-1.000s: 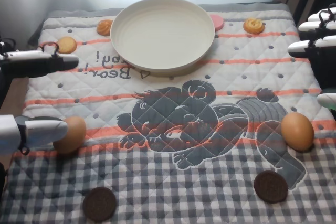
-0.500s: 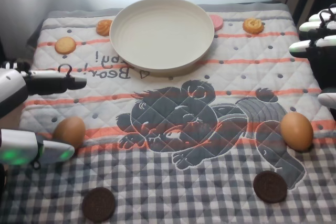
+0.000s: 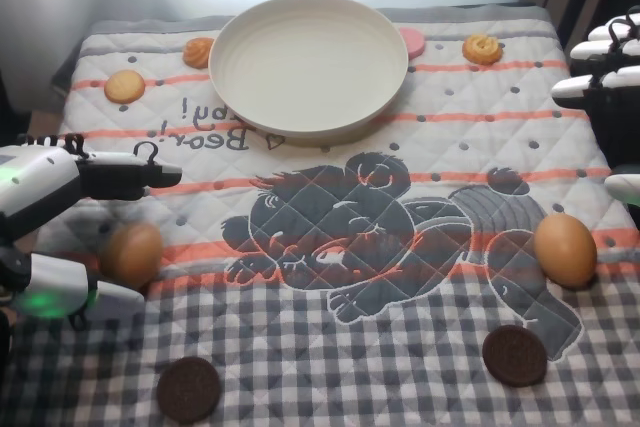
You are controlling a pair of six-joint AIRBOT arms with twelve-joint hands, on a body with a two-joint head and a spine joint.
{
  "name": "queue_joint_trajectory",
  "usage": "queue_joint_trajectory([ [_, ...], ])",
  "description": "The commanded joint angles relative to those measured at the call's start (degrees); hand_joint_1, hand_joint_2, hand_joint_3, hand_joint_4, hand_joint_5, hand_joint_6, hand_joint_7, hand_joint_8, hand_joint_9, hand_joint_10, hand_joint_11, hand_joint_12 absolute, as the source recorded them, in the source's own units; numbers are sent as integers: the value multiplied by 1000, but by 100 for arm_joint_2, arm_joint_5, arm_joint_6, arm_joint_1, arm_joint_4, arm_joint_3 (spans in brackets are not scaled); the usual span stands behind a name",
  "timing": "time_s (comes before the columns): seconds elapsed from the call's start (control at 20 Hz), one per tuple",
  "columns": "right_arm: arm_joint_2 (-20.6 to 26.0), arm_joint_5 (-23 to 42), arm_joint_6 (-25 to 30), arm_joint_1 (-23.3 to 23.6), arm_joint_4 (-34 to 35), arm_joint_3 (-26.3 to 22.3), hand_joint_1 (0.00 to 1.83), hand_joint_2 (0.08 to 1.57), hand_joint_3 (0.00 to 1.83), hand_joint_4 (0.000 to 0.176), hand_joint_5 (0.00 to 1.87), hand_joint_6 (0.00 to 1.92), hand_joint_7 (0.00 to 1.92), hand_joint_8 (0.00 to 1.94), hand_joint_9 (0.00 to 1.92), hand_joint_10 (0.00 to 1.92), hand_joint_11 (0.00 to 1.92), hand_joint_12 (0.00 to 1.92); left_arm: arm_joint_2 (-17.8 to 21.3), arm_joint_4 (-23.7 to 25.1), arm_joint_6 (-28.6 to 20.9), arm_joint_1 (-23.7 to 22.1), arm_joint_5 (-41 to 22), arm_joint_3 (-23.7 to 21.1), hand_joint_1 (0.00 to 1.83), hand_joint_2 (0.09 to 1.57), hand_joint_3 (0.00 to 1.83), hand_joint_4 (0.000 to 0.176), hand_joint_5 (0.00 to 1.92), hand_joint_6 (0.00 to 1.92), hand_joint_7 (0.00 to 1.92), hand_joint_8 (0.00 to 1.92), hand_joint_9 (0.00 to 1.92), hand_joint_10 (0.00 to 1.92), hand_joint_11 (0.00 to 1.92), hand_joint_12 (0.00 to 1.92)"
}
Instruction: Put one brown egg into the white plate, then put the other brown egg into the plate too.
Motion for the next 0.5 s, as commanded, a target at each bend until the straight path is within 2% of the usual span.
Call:
queue_joint_trajectory([
  [0.0, -6, 670, 2, 70, 188, 27, 414, 1190, 1, 115, 599, 2, 483, 4, 437, 4, 407, 96, 2, 44, -6, -67, -477, 18, 964, 860, 0, 176, 410, 4, 561, 3, 592, 12, 118, 1323],
  [0.2, -8, 669, 2, 66, 188, 29, 403, 1196, 3, 109, 600, 1, 489, 4, 448, 7, 416, 94, -15, 146, 0, -92, -270, 30, 1027, 872, 3, 176, 432, 7, 568, 4, 597, 8, 125, 1338],
  [0.3, -19, 668, 2, 65, 191, 34, 403, 1189, 0, 100, 601, 2, 493, 5, 460, 10, 427, 97, -31, 181, 0, -108, -168, 41, 1029, 887, 4, 174, 451, 4, 573, 3, 608, 8, 136, 1283],
  [0.35, -23, 668, 2, 65, 192, 37, 412, 1187, 0, 91, 605, 3, 498, 5, 467, 11, 431, 97, -48, 198, 0, -119, -113, 52, 1032, 892, 2, 174, 452, 2, 595, 4, 622, 9, 150, 1253],
  [0.45, -30, 668, 2, 63, 195, 40, 428, 1188, 0, 86, 605, 2, 503, 5, 478, 11, 438, 98, -94, 221, 0, -140, -51, 71, 1042, 900, 1, 165, 475, 2, 670, 9, 675, 23, 186, 1271],
])
